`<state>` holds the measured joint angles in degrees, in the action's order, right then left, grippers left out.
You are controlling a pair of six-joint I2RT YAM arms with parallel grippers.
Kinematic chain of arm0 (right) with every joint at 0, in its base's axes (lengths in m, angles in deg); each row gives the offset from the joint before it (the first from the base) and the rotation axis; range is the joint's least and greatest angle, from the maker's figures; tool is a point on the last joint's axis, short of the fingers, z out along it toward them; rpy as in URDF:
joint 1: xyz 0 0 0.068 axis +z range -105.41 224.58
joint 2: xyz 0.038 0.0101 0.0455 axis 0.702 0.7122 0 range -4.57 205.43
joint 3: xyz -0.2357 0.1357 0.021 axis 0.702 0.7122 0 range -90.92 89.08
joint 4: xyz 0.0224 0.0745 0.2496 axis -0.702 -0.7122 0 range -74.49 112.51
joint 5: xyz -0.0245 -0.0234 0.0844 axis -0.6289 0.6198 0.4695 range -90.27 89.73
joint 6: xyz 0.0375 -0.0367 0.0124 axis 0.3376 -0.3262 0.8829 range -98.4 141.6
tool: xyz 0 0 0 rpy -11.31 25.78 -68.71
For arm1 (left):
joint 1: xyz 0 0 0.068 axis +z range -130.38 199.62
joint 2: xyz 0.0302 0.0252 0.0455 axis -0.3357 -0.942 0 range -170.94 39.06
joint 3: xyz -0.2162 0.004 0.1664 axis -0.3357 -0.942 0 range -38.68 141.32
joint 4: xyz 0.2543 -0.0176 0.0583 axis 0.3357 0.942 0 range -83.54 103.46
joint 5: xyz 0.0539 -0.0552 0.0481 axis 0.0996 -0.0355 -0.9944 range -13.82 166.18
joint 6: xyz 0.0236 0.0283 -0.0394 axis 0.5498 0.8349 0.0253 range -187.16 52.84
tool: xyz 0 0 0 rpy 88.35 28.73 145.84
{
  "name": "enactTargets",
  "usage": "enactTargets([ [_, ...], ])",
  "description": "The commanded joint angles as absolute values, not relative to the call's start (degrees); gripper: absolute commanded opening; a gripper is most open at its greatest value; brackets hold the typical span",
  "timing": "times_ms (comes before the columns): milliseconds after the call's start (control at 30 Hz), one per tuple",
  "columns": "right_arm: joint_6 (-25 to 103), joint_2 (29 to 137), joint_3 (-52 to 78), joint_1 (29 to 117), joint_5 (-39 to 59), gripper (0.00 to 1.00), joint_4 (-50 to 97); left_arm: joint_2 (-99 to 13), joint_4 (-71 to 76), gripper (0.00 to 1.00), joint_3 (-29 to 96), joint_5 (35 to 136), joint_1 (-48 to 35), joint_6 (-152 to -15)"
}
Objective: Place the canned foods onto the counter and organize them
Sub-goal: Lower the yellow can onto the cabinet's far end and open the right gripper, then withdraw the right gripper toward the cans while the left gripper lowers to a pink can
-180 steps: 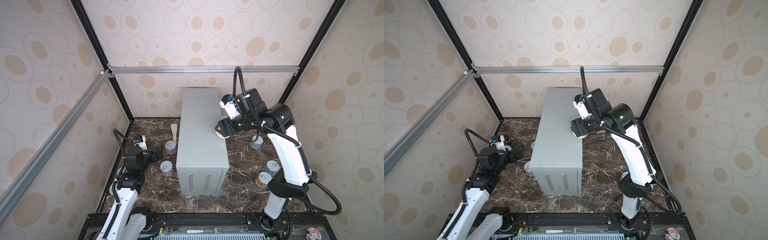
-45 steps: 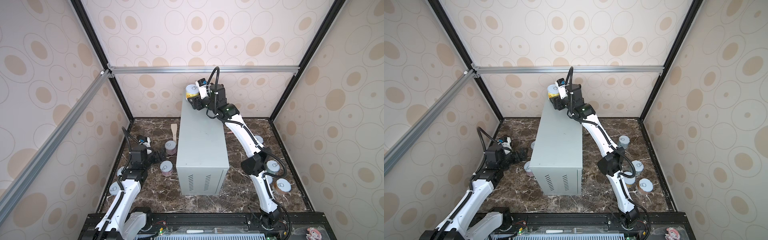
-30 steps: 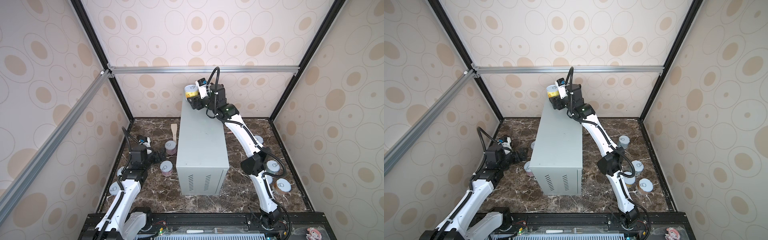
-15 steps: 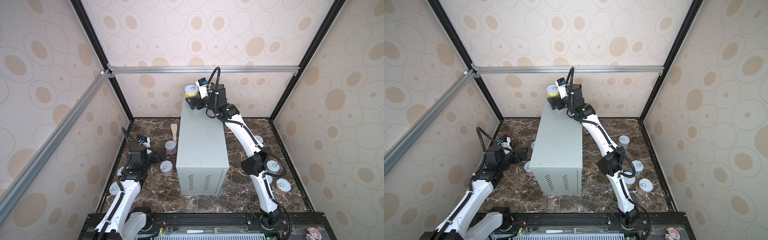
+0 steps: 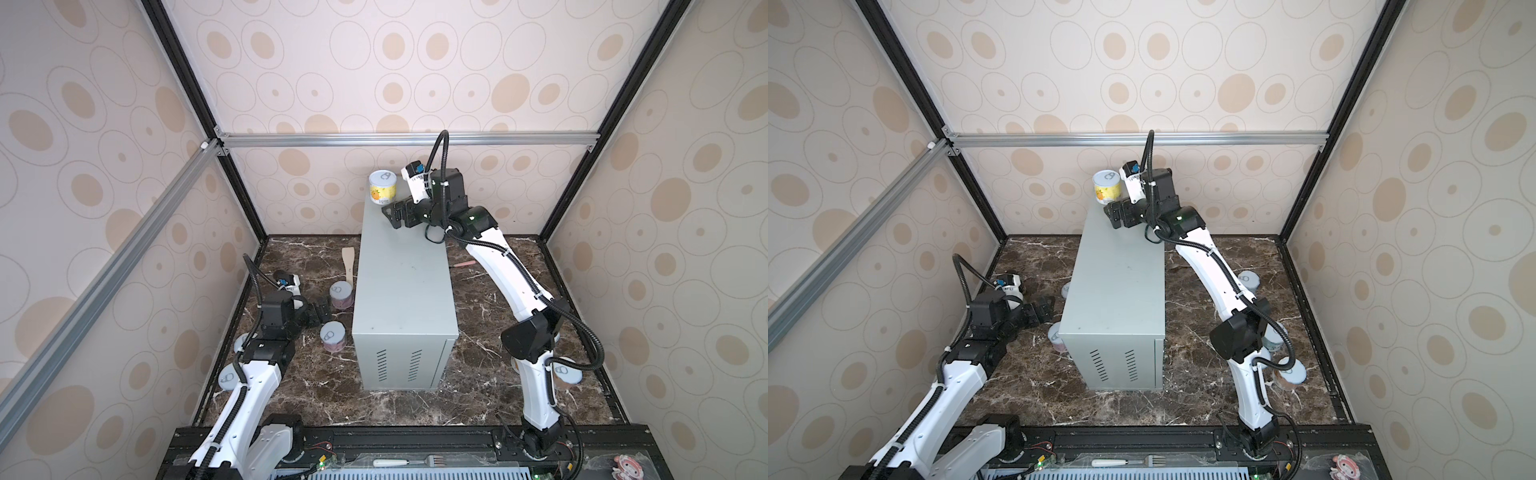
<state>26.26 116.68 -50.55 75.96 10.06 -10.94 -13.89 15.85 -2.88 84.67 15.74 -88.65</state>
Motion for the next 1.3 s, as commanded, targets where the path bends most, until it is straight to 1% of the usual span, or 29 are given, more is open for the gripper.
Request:
enactTargets([
  [0, 27.7, 111.93, -50.01, 75.79, 9.35, 1.0, -15.92, -14.29, 18.66, 0.99, 1.57, 81.25, 13.19, -85.49],
  [100, 28.49, 107.92, -48.46, 75.8, 8.27, 1.0, -18.78, -15.56, 19.64, 0.99, 2.97, 77.6, 10.3, -85.14],
  [167, 29.44, 104.36, -45.03, 75.79, 7.42, 1.0, -19.49, -16.2, 20.0, 0.99, 3.48, 76.14, 8.76, -85.21],
  [433, 32.1, 82.12, -15.95, 76.07, 4.91, 1.0, -11.77, -17.0, 22.34, 0.99, 3.62, 71.57, 3.22, -86.87],
  [600, 34.51, 68.53, -0.51, 75.89, 2.0, 1.0, -6.49, -16.93, 23.7, 0.99, 2.58, 63.7, -2.7, -89.84],
  [700, 37.14, 61.36, 6.13, 75.71, 0.19, 1.0, -4.86, -15.35, 23.26, 0.99, 0.65, 61.18, -3.76, -91.74],
  [833, 41.31, 53.61, 12.68, 73.96, -2.1, 1.0, -4.45, -15.21, 22.23, 0.99, -1.97, 61.06, -4.65, -93.79],
  [933, 47.34, 48.07, 18.61, 68.4, 0.5, 1.0, -2.81, -16.01, 20.37, 0.99, -4.67, 60.9, -6.02, -95.54],
  [1033, 54.12, 44.52, 24.37, 57.64, 8.45, 1.0, -0.47, -16.87, 17.9, 0.99, -7.54, 60.49, -7.1, -97.31],
  [1133, 60.53, 42.9, 30.42, 48.93, 16.78, 1.0, 3.06, -17.7, 15.95, 0.99, -9.52, 59.52, -7.84, -98.63],
  [1200, 63.7, 42.5, 34.87, 45.47, 20.7, 1.0, 6.39, -18.17, 14.66, 0.99, -10.73, 58.96, -8.17, -99.2],
  [1267, 64.53, 42.74, 38.6, 44.52, 22.14, 1.0, 8.25, -18.58, 13.25, 0.99, -12.0, 58.26, -8.41, -99.71],
])
